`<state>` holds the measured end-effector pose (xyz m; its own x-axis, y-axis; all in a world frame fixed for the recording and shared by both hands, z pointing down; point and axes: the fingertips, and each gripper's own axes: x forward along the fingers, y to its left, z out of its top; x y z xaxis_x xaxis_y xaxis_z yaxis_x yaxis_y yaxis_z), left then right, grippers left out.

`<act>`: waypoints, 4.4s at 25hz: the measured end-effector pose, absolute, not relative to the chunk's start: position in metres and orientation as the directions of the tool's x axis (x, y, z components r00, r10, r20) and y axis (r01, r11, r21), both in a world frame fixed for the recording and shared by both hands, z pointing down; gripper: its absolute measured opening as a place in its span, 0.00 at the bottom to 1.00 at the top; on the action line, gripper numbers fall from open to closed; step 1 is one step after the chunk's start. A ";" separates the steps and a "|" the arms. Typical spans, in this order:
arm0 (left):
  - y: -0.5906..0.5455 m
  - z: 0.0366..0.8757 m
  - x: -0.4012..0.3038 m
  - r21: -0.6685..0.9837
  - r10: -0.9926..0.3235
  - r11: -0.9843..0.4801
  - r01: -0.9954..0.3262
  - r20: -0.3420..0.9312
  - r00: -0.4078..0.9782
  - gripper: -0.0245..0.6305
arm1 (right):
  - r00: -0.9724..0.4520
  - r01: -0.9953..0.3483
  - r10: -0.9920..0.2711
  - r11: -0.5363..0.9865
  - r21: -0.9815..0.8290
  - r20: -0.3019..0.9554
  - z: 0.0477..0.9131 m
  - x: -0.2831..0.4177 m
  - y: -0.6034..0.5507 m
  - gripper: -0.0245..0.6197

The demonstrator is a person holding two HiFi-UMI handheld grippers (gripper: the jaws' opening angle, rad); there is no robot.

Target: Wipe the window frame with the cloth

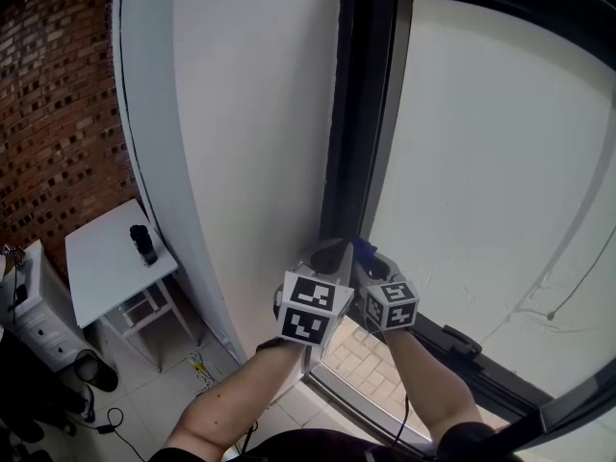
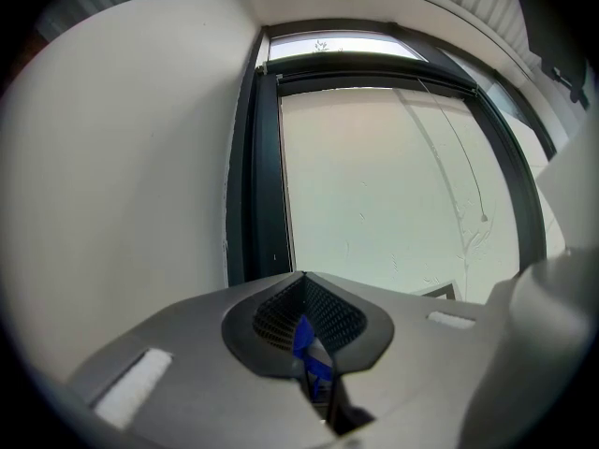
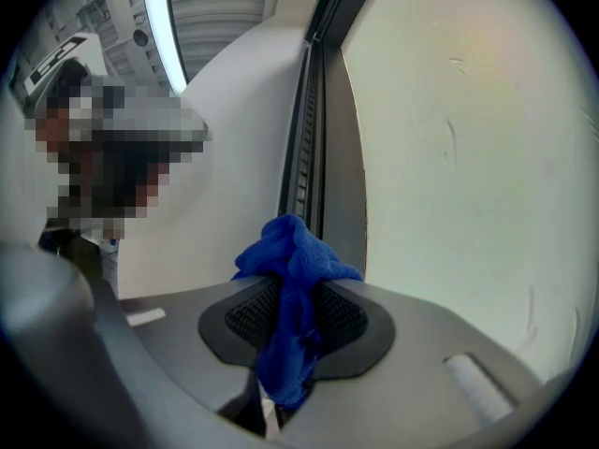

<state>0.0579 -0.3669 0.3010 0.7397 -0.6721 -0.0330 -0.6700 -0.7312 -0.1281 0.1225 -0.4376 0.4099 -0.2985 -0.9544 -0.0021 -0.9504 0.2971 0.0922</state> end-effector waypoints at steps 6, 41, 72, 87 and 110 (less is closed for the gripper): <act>-0.365 0.307 0.056 -0.126 -0.669 -0.735 -0.666 -0.029 0.743 0.03 | -0.269 -0.950 -0.954 0.285 0.125 0.130 0.455 0.123 -0.442 0.20; -0.360 0.329 0.054 -0.055 -0.613 -0.788 -0.613 -0.028 0.790 0.03 | -0.032 -0.971 -0.866 0.146 0.191 0.499 0.538 0.171 -0.403 0.20; -0.310 0.370 0.138 -0.006 -0.358 -0.934 -0.358 0.006 0.934 0.03 | 0.176 -0.984 -0.925 -0.165 0.059 0.338 0.488 0.253 -0.265 0.20; -0.260 0.376 0.169 -0.041 -0.198 -0.979 -0.198 -0.012 0.980 0.03 | 0.229 -0.973 -0.973 -0.229 -0.004 0.008 0.378 0.248 -0.149 0.20; -0.143 0.371 0.222 -0.063 -0.132 -0.989 -0.133 -0.013 0.991 0.03 | 0.300 -0.954 -0.952 -0.300 -0.008 -0.061 0.356 0.316 -0.004 0.20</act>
